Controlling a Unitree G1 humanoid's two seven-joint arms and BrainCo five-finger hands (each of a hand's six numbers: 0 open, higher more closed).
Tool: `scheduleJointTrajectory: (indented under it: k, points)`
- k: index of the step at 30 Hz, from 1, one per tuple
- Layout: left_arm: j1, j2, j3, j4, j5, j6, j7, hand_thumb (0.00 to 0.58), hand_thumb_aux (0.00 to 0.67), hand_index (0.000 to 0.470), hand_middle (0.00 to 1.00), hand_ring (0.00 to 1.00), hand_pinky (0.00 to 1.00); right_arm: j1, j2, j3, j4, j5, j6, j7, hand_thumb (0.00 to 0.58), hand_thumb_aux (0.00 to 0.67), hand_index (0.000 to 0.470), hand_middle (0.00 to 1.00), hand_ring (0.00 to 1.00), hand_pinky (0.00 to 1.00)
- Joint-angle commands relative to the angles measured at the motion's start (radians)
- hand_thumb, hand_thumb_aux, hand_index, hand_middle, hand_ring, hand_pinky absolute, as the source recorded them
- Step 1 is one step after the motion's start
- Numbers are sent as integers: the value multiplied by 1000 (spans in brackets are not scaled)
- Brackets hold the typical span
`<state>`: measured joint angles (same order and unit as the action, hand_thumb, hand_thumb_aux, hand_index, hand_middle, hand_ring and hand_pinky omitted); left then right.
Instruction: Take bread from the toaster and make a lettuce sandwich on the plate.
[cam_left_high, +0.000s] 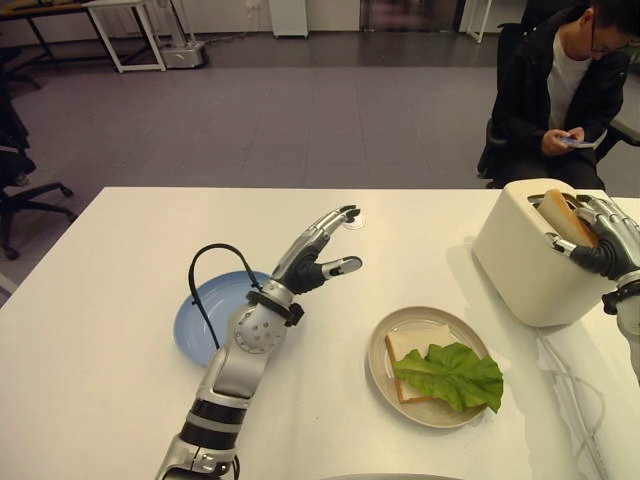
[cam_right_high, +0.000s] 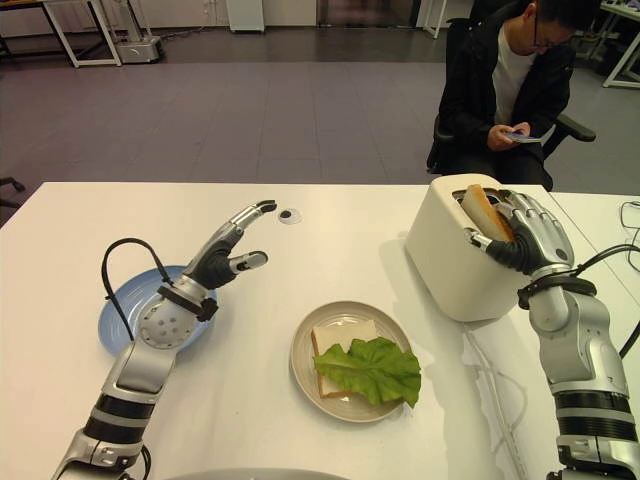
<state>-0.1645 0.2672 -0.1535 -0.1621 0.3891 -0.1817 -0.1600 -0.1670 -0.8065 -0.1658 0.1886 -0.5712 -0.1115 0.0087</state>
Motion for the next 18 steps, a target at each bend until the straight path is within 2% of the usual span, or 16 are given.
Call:
scheduleJointTrajectory:
  k: [1, 13, 16, 18]
  points:
    - [18, 14, 2, -8, -3, -2, 1, 0, 0, 0, 0, 0, 0, 11, -10, 12, -9, 3, 14, 15, 580, 670, 470, 0, 0, 0]
    - [24, 7, -17, -15, 7, -7, 15, 0, 0, 0, 0, 0, 0, -29, -12, -52, -90, 57, -7, -45, 580, 670, 470, 0, 0, 0]
    - [25, 5, -19, -18, 6, -6, 20, 0, 0, 0, 0, 0, 0, -52, -7, -111, -137, 84, -44, -107, 580, 670, 470, 0, 0, 0]
    - [27, 4, -22, -22, 6, -5, 22, 0, 0, 0, 0, 0, 0, -64, 17, -154, -201, 145, -109, -139, 580, 670, 470, 0, 0, 0]
